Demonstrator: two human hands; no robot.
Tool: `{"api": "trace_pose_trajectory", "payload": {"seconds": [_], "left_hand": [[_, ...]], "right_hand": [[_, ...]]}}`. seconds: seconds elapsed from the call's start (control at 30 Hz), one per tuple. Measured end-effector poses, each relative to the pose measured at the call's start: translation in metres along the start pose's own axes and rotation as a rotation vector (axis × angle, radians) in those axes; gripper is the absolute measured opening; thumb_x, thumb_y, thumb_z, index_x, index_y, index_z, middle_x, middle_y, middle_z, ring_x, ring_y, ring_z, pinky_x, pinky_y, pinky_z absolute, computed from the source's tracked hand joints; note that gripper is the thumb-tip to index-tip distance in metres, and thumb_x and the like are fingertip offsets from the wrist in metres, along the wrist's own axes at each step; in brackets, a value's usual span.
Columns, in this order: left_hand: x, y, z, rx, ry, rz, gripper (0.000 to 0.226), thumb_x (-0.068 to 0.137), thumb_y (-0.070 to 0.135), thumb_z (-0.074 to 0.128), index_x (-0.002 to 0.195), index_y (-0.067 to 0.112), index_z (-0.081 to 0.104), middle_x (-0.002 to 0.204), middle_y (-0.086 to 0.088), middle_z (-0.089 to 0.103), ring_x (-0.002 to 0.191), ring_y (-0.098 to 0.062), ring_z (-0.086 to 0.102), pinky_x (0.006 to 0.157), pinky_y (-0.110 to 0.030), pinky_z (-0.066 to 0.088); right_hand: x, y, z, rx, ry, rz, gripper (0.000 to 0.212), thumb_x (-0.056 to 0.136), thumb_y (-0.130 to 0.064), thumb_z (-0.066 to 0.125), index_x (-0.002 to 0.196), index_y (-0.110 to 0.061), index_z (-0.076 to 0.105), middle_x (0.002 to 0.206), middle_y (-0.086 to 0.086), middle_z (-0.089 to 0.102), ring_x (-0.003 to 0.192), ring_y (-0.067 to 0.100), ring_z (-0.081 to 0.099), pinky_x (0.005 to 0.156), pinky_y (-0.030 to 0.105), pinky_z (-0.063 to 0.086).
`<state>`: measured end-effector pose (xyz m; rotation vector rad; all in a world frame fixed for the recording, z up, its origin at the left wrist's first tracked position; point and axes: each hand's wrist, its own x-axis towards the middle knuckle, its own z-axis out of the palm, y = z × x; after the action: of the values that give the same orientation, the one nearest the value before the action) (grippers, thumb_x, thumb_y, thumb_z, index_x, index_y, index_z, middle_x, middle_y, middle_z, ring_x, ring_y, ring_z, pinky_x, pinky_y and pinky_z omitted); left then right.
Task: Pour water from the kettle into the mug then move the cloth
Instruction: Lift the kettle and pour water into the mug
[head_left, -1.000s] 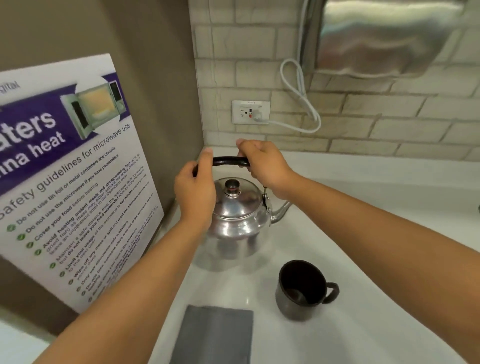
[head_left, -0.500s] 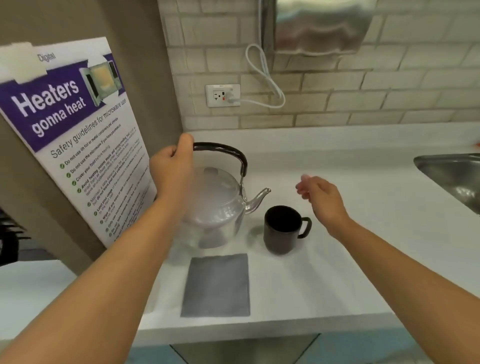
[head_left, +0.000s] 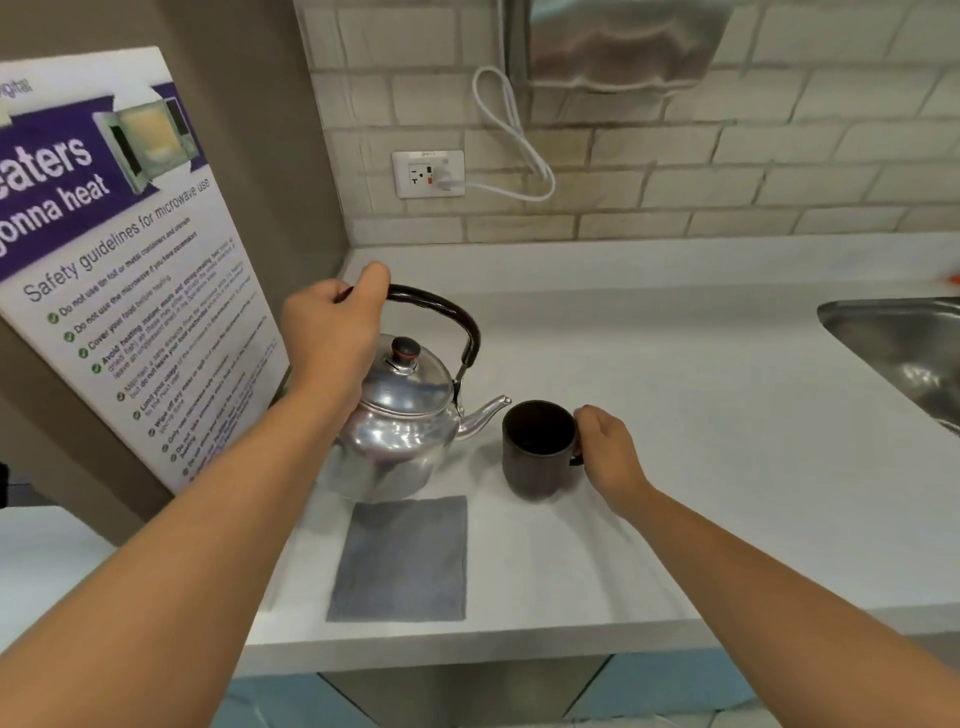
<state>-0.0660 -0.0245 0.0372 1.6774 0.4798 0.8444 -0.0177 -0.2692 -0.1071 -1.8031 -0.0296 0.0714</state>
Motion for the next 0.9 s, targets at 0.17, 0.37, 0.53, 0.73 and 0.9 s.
{"api": "trace_pose_trajectory", "payload": {"seconds": [0.17, 0.37, 0.53, 0.73, 0.9], "left_hand": [[0.000, 0.008, 0.014, 0.056, -0.049, 0.105, 0.044, 0.063, 0.040, 0.061, 0.040, 0.018, 0.030, 0.038, 0.010, 0.020, 0.045, -0.017, 0.023, 0.045, -0.029, 0.021], [-0.001, 0.020, 0.024, 0.113, -0.107, 0.195, 0.041, 0.063, 0.038, 0.062, 0.043, 0.019, 0.031, 0.037, 0.010, 0.021, 0.043, -0.015, 0.024, 0.045, -0.028, 0.024], [0.002, 0.028, 0.025, 0.199, -0.147, 0.233, 0.044, 0.062, 0.042, 0.063, 0.042, 0.018, 0.032, 0.035, 0.010, 0.022, 0.042, -0.013, 0.025, 0.047, -0.030, 0.026], [0.004, 0.040, 0.025, 0.287, -0.171, 0.280, 0.041, 0.059, 0.045, 0.062, 0.044, 0.018, 0.035, 0.038, 0.010, 0.024, 0.044, -0.015, 0.027, 0.048, -0.030, 0.027], [0.004, 0.050, 0.027, 0.351, -0.186, 0.309, 0.041, 0.060, 0.047, 0.061, 0.047, 0.016, 0.039, 0.040, 0.010, 0.029, 0.044, -0.015, 0.030, 0.048, -0.029, 0.029]], "right_hand": [[0.005, 0.004, -0.001, -0.038, -0.013, -0.091, 0.030, 0.091, -0.012, 0.036, 0.062, -0.016, 0.031, 0.064, 0.005, 0.033, 0.060, 0.015, 0.031, 0.053, 0.024, 0.033], [0.007, 0.006, -0.003, -0.048, -0.030, -0.154, 0.036, 0.093, -0.007, 0.035, 0.059, -0.017, 0.031, 0.061, 0.003, 0.034, 0.057, 0.013, 0.031, 0.046, 0.011, 0.034], [0.007, 0.006, -0.004, -0.052, -0.042, -0.164, 0.034, 0.092, -0.007, 0.035, 0.060, -0.015, 0.031, 0.062, 0.004, 0.033, 0.058, 0.014, 0.031, 0.046, 0.014, 0.032], [0.007, 0.006, -0.004, -0.078, -0.047, -0.158, 0.033, 0.092, -0.009, 0.035, 0.060, -0.016, 0.029, 0.062, 0.003, 0.033, 0.059, 0.014, 0.031, 0.048, 0.017, 0.031], [0.006, 0.005, -0.003, -0.075, -0.033, -0.147, 0.034, 0.091, -0.010, 0.036, 0.060, -0.018, 0.028, 0.061, 0.001, 0.032, 0.059, 0.014, 0.029, 0.047, 0.016, 0.030]]}}
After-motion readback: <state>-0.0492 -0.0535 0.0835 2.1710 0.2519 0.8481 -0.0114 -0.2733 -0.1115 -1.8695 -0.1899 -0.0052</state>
